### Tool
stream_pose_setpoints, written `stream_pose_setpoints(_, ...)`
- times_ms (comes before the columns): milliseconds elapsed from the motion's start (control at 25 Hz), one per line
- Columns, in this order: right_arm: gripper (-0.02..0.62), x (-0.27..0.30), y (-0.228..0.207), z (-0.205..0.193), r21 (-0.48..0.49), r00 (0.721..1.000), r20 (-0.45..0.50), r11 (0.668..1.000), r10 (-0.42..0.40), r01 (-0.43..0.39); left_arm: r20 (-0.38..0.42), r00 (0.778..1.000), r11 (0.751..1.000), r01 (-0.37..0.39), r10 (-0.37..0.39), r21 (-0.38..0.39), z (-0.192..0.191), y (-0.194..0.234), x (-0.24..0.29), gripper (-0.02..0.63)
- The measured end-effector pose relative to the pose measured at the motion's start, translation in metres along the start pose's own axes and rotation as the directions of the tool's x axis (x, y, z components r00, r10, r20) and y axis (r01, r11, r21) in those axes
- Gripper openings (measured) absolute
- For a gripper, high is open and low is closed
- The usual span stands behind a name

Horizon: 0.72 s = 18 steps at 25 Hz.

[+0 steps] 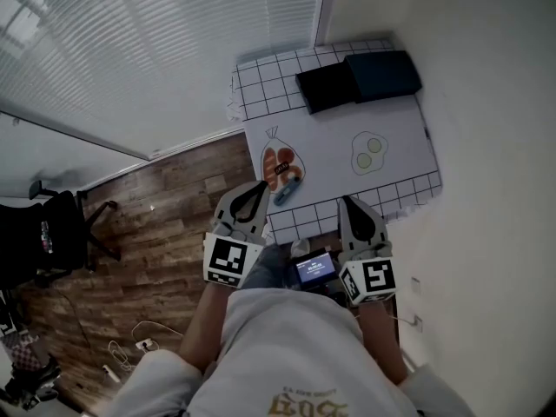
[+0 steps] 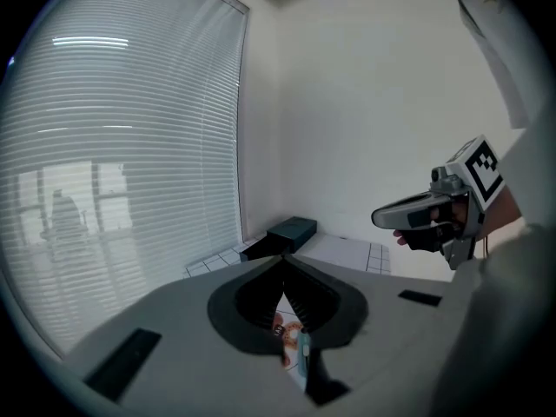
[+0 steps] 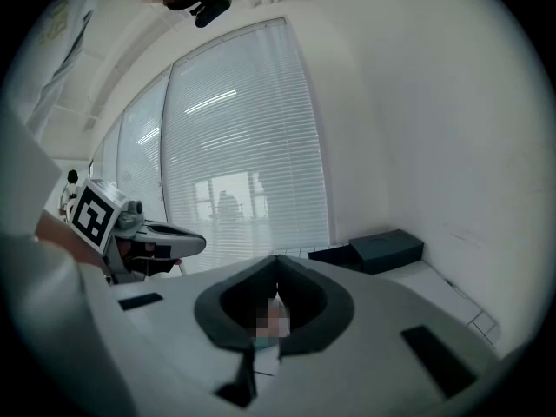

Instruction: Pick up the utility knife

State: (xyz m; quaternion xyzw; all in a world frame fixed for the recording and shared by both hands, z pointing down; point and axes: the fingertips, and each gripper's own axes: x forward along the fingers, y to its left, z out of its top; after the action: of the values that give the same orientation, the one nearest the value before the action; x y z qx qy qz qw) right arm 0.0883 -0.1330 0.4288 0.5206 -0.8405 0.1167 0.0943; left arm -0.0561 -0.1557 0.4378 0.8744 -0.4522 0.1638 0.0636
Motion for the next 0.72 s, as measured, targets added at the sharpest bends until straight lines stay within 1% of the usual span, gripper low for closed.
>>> stream_pose_setpoints(160, 0.006, 0.003, 0.002, -0.010, 0.011, 1.000, -0.028, 1.000, -0.007, 0.007, -0.068, 0.996, 0.996, 0.054, -0.050, 0.065, -0.017, -0.009, 0.015, 0.008)
stream_pose_setpoints(240, 0.006, 0.005, 0.002, -0.014, 0.013, 0.999, -0.037, 1.000, -0.013, 0.013, -0.086, 0.995, 0.995, 0.065, -0.058, 0.076, -0.023, -0.010, 0.023, 0.008)
stream_pose_setpoints(280, 0.006, 0.006, 0.001, -0.015, 0.014, 0.999, -0.038, 1.000, -0.017, 0.017, -0.094, 0.994, 0.996, 0.066, -0.060, 0.060, -0.027, -0.010, 0.026, 0.008)
stream_pose_setpoints(320, 0.006, 0.007, 0.000, -0.017, 0.015, 0.999, -0.041, 1.000, -0.021, 0.022, -0.106, 0.992, 0.997, 0.068, -0.065, 0.025, -0.033, -0.009, 0.029, 0.008)
stream_pose_setpoints(360, 0.008, 0.008, -0.002, -0.020, 0.016, 0.999, -0.045, 1.000, -0.026, 0.027, -0.122, 0.990, 0.997, 0.073, -0.075, -0.028, -0.041, -0.010, 0.031, 0.008)
stream_pose_setpoints(440, 0.006, 0.009, -0.004, -0.027, 0.019, 0.998, -0.058, 0.999, -0.038, 0.039, -0.151, 0.983, 0.986, 0.079, -0.101, -0.145, -0.055, -0.011, 0.032, 0.008)
stream_pose_setpoints(480, 0.006, 0.009, -0.005, -0.030, 0.022, 0.997, -0.065, 0.999, -0.043, 0.045, -0.158, 0.981, 0.980, 0.081, -0.110, -0.183, -0.061, -0.011, 0.031, 0.008)
stream_pose_setpoints(560, 0.006, 0.008, -0.006, -0.037, 0.027, 0.996, -0.078, 0.998, -0.051, 0.053, -0.164, 0.979, 0.975, 0.086, -0.121, -0.203, -0.067, -0.014, 0.030, 0.008)
stream_pose_setpoints(720, 0.006, 0.008, -0.007, -0.051, 0.044, 0.993, -0.105, 0.997, -0.061, 0.065, -0.176, 0.976, 0.979, 0.094, -0.125, -0.179, -0.075, -0.015, 0.033, 0.008)
